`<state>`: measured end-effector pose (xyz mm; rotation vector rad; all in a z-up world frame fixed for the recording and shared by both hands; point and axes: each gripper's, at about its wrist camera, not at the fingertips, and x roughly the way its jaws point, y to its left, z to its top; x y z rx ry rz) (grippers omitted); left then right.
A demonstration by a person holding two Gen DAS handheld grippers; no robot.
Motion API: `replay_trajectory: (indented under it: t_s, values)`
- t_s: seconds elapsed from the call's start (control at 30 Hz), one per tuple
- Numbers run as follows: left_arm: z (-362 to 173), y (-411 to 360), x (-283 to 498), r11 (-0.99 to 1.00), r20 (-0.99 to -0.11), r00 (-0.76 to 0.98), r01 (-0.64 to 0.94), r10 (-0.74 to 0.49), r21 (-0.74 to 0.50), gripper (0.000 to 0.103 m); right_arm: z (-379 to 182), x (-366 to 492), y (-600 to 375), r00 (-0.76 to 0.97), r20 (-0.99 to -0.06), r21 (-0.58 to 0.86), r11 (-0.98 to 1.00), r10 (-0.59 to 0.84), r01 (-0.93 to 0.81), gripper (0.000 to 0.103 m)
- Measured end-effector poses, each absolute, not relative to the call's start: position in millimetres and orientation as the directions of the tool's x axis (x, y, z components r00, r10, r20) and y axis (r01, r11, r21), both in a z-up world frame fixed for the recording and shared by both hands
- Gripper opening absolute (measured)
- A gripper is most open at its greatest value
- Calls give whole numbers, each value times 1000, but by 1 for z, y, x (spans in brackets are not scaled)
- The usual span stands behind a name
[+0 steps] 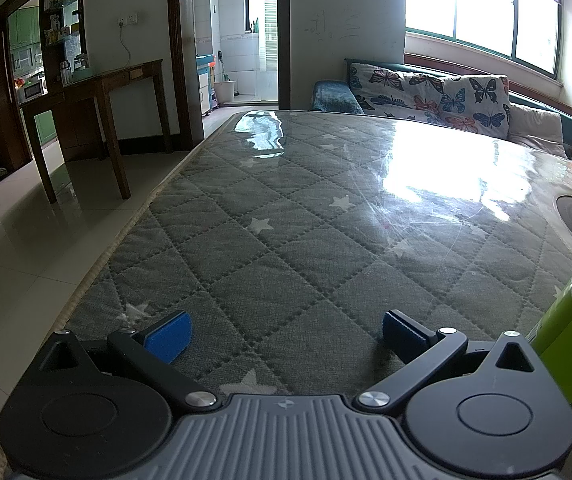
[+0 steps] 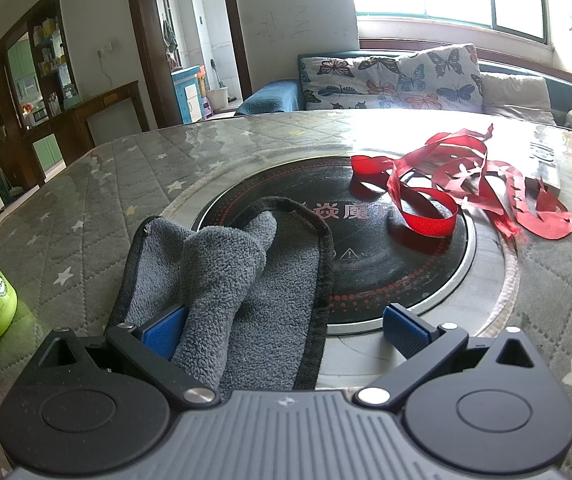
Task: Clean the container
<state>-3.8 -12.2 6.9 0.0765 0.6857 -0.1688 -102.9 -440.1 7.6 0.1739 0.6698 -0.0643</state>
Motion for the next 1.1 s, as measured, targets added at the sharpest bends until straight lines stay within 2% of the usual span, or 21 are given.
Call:
replay_trajectory:
  t_s: [0.4, 0.83, 1.1]
  values:
    - [7, -12, -4, 984, -636, 761, 180, -130, 14, 103, 9, -99, -433, 764, -642, 114, 980, -54, 165, 103]
    - [6, -12, -4, 984, -635, 761, 180, -130, 15, 103, 22, -79, -425, 645, -755, 113, 944, -121, 309, 103]
    - [6, -12, -4, 984, -636, 761, 180, -130, 15, 103, 23, -74, -422, 617, -774, 98, 937, -140, 337, 103]
